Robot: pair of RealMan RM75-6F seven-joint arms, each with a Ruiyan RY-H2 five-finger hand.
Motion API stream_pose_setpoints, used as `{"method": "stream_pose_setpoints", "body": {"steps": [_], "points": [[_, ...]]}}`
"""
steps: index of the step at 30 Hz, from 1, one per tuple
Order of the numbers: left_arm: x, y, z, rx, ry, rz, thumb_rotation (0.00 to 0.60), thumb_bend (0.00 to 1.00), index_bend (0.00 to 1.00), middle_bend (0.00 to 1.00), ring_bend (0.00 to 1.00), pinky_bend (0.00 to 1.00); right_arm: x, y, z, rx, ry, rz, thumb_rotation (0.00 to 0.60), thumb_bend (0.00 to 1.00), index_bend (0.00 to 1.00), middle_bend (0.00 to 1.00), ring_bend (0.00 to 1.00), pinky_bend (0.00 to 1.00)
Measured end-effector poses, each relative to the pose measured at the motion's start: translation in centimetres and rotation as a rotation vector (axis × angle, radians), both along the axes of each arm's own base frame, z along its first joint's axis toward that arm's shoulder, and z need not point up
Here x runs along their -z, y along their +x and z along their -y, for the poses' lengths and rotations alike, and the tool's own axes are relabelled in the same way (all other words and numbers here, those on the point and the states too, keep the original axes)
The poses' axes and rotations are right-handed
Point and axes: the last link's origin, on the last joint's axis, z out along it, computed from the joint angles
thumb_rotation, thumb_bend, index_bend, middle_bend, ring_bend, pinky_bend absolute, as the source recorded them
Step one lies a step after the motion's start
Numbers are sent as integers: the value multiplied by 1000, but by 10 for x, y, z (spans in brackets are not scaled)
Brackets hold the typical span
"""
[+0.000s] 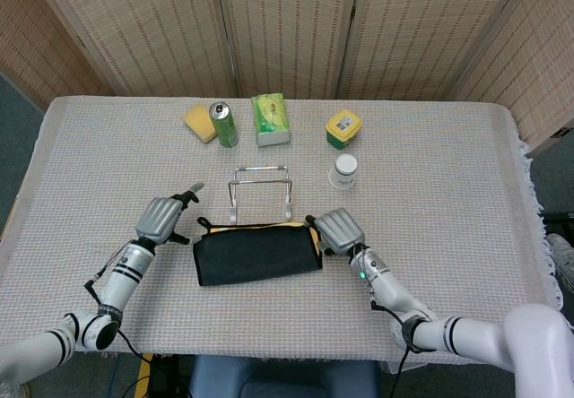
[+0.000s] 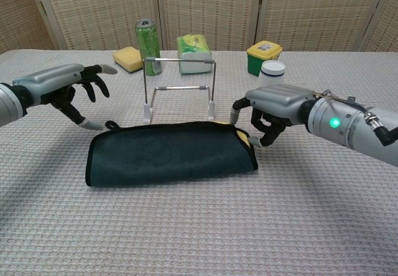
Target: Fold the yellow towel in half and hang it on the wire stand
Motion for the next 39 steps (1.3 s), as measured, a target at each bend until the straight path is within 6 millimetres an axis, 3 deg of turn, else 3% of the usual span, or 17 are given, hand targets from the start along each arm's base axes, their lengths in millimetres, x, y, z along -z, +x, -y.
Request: {"method": "stream_pose_setpoints", "body": {"steps": [14, 22, 39], "points": [[-17, -9, 12, 1, 35, 47, 585, 126, 69, 324, 381, 777, -22, -8, -11, -111, -14, -13, 600, 375, 320, 834, 961, 1000], [-22, -16, 18, -16, 37, 52, 590, 126, 69, 323, 381, 777, -25, -16, -2, -233, -34, -129, 600, 186, 339, 836, 961, 1000], [-28, -30, 23, -54, 47, 55, 592, 126, 69, 323, 381, 770, 5, -6, 4, -371, -7, -202, 600, 190, 345, 836, 961, 1000]]}}
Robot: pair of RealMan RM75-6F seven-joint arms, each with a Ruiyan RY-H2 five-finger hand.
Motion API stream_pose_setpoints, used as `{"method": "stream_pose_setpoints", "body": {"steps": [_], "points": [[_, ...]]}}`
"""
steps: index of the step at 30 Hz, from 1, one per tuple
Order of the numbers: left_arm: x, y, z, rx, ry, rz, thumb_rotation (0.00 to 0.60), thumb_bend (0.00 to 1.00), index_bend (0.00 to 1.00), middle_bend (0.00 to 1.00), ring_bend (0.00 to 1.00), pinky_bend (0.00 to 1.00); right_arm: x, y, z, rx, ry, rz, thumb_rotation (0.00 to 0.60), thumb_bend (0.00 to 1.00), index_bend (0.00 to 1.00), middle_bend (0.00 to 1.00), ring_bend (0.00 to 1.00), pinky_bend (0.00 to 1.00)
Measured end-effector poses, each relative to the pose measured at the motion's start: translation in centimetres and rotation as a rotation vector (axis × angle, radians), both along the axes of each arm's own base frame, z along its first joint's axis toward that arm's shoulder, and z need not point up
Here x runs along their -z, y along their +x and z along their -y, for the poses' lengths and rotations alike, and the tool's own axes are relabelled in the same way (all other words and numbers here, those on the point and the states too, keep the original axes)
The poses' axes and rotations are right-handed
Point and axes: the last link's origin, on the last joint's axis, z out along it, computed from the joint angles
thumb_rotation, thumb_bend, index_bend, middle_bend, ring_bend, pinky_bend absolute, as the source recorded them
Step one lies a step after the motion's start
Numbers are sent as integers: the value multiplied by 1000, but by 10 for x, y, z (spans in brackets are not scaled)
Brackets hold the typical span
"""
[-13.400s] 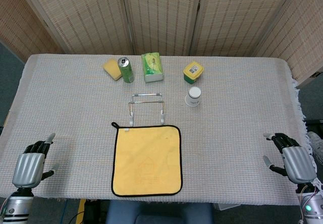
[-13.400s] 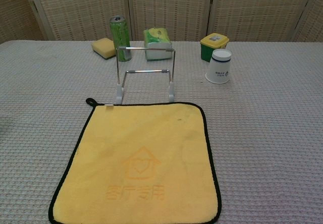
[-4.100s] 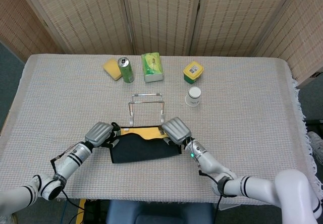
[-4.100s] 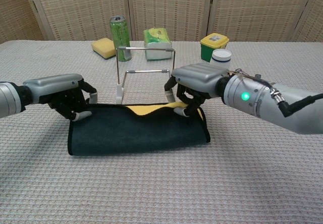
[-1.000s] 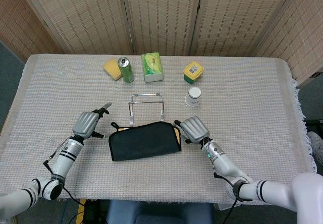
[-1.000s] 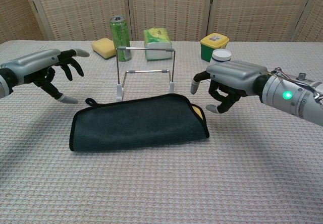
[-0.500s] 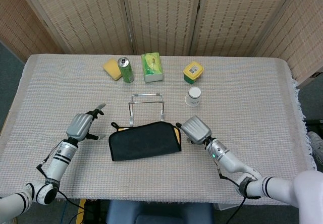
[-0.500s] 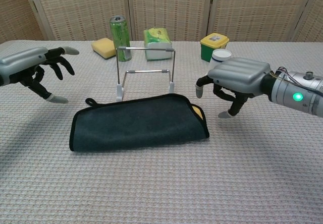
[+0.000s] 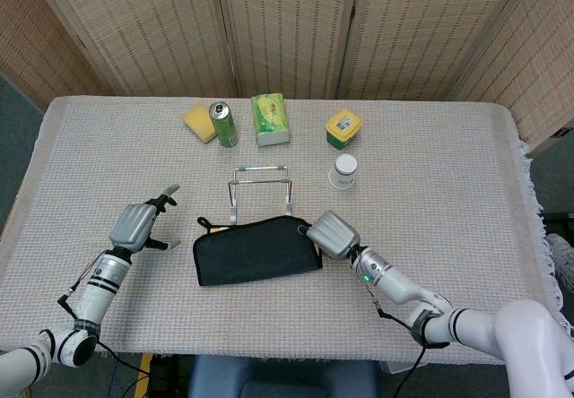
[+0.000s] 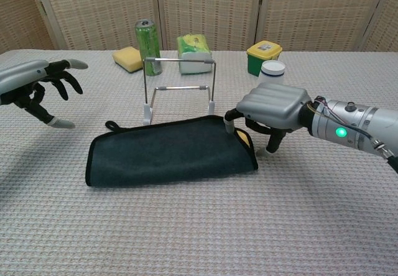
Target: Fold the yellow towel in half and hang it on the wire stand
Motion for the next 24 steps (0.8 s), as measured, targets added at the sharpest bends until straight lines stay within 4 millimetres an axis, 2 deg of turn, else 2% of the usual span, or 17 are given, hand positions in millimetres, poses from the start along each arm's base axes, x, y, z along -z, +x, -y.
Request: {"method": "stream_pose_setpoints", "body": {"steps": [7, 15, 20, 24], "points": [[-2, -5, 1, -12, 7, 4, 589, 126, 69, 324, 381, 770, 10, 6, 2, -24, 4, -15, 600, 266, 373, 836, 962, 1000], [-4, -9, 2, -21, 15, 11, 593, 126, 69, 323, 381, 769, 11, 10, 1, -52, 0, 10, 600, 449, 512, 847, 974, 1000], [-7, -10, 2, -23, 23, 19, 595, 126, 69, 324, 381, 769, 4, 16, 2, -63, -17, 85, 600, 526, 654, 858, 984, 1000], [-12, -11, 2, -23, 35, 23, 593, 126, 69, 324, 381, 769, -13, 29, 8, -75, -55, 190, 600, 536, 685, 859, 985, 1000]]}}
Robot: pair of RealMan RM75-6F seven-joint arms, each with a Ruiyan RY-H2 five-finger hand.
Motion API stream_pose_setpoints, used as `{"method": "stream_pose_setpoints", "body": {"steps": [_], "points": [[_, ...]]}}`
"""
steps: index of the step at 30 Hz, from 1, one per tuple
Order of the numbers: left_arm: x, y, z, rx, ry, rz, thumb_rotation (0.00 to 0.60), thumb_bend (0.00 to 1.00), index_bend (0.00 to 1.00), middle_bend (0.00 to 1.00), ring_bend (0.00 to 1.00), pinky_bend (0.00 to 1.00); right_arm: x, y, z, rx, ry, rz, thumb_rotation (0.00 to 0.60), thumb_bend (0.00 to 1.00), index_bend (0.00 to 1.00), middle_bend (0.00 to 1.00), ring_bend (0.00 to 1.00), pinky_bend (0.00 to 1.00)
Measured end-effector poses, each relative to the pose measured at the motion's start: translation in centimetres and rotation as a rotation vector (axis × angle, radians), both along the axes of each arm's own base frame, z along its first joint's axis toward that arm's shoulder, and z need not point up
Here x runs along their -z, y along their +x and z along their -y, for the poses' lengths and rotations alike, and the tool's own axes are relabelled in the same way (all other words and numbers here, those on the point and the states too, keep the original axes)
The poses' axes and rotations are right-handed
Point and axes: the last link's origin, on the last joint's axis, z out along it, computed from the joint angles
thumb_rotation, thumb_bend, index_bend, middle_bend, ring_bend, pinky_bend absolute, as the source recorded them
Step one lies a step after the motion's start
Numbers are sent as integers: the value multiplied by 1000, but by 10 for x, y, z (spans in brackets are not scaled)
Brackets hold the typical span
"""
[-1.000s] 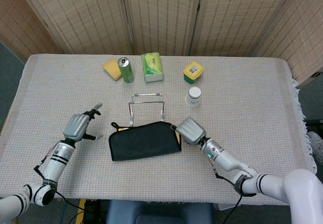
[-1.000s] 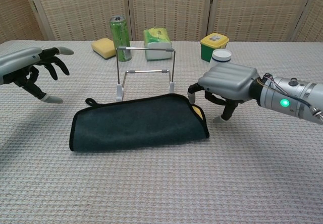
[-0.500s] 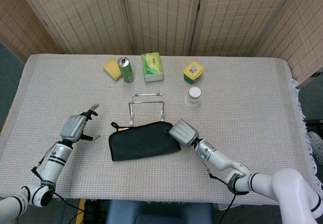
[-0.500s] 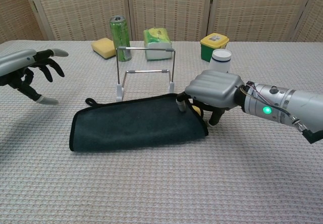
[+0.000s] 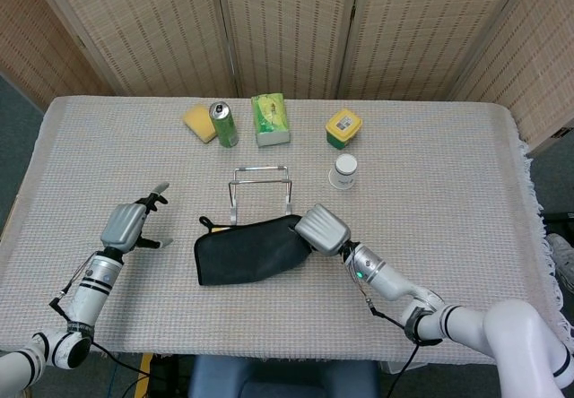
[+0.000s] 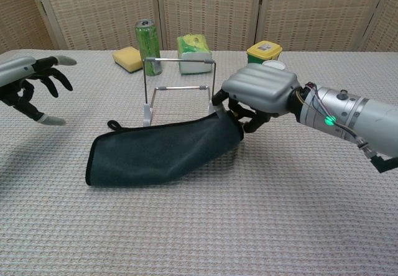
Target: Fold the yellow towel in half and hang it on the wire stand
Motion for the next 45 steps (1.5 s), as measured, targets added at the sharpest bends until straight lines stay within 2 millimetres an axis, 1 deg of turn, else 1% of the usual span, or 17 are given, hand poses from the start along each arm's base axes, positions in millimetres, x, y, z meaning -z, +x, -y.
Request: {"method": "stream_pose_setpoints", "body": {"steps": [6, 8, 13, 16, 20, 25, 28, 33, 39, 45], "points": [[-8, -3, 5, -3, 17, 10, 591, 126, 69, 324, 381, 766, -34, 30, 7, -33, -59, 126, 600, 536, 691, 859, 986, 1000], [-10, -4, 7, -1, 18, 12, 589, 126, 69, 323, 381, 765, -46, 43, 10, -39, -81, 162, 600, 539, 691, 859, 986, 1000], [-11, -7, 12, -3, 18, 7, 589, 126, 69, 323, 381, 762, -79, 75, 22, -27, -156, 247, 600, 544, 691, 859, 985, 1000], [-12, -10, 13, -12, 19, 8, 589, 126, 69, 324, 381, 761, -95, 90, 28, -13, -197, 275, 600, 544, 691, 859, 986, 1000], [-13, -14, 14, -21, 21, 9, 591, 126, 69, 323, 381, 761, -107, 102, 32, -6, -240, 269, 600, 544, 691, 859, 985, 1000], [-15, -17, 16, -25, 24, 14, 590, 126, 69, 323, 381, 761, -121, 122, 31, -19, -274, 278, 600, 544, 691, 859, 986, 1000], [-15, -19, 17, -29, 23, 14, 590, 126, 69, 323, 381, 761, -124, 128, 32, -24, -292, 265, 600, 544, 691, 859, 985, 1000], [-16, -22, 19, -34, 22, 15, 593, 126, 69, 323, 381, 761, -122, 136, 36, -18, -327, 206, 600, 543, 690, 859, 986, 1000], [-18, -24, 22, -34, 24, 8, 595, 126, 69, 323, 381, 760, -112, 158, 49, -28, -357, 130, 600, 544, 690, 859, 985, 1000], [-22, -27, 23, -34, 37, -10, 597, 126, 69, 323, 381, 748, -99, 179, 67, -59, -408, 59, 600, 543, 690, 859, 985, 1000]]}}
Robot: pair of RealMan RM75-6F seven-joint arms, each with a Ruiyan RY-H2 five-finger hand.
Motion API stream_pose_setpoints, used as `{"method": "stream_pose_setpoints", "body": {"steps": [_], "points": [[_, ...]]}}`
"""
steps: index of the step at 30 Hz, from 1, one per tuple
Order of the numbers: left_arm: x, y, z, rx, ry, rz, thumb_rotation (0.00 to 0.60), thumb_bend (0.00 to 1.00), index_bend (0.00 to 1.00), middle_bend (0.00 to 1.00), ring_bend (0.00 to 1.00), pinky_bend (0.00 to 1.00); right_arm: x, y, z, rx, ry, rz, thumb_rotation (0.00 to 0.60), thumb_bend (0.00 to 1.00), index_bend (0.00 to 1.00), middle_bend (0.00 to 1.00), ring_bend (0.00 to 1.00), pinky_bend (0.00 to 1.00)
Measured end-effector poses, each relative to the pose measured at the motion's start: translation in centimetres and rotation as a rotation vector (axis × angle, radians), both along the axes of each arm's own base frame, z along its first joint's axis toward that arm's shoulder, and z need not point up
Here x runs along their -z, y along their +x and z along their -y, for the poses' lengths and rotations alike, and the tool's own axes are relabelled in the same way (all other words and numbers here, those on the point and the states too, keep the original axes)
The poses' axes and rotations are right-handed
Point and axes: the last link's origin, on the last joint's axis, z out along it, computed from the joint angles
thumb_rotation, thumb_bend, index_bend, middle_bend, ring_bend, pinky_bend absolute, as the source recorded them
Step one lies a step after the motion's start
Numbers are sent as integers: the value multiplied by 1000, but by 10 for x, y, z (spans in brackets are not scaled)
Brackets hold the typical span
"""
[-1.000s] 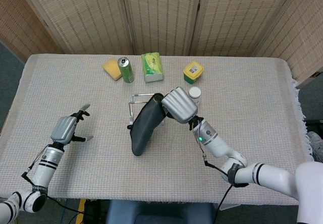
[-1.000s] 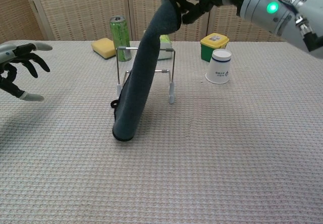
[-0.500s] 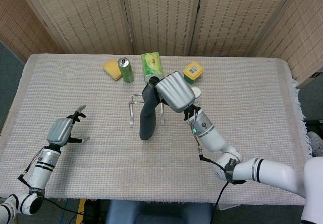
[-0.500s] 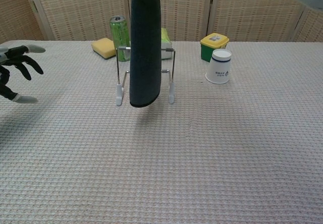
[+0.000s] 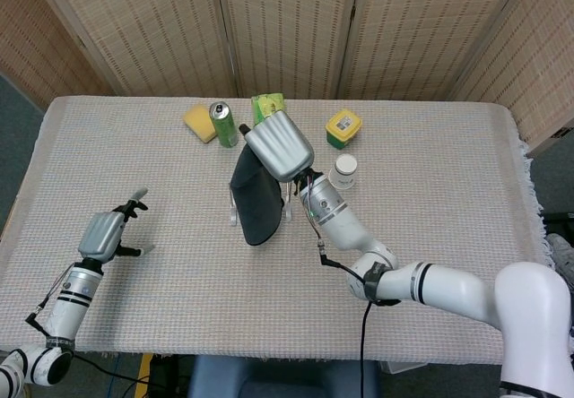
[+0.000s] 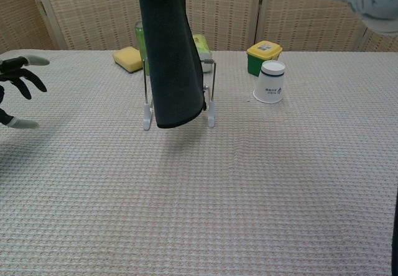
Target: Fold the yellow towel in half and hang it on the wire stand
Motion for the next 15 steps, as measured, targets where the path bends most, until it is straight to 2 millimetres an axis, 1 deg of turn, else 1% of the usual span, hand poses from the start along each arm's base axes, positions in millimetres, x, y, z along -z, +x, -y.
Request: {"method": "stream_pose_setpoints", "body": {"steps": [3, 10, 15], "points": [[-2, -2, 1, -3, 5, -7, 599, 126, 69, 324, 381, 747, 10, 7, 9, 9, -14, -39, 600, 543, 690, 859, 986, 1000], [-5, -3, 1, 0, 18, -24, 598, 126, 69, 324, 381, 746, 41, 10, 22, 37, -8, -130, 600, 540, 690, 859, 985, 1000], [-6, -4, 1, -3, 22, -27, 599, 127, 69, 323, 381, 746, 52, 11, 30, 43, -22, -159, 600, 539, 690, 858, 985, 1000]]}}
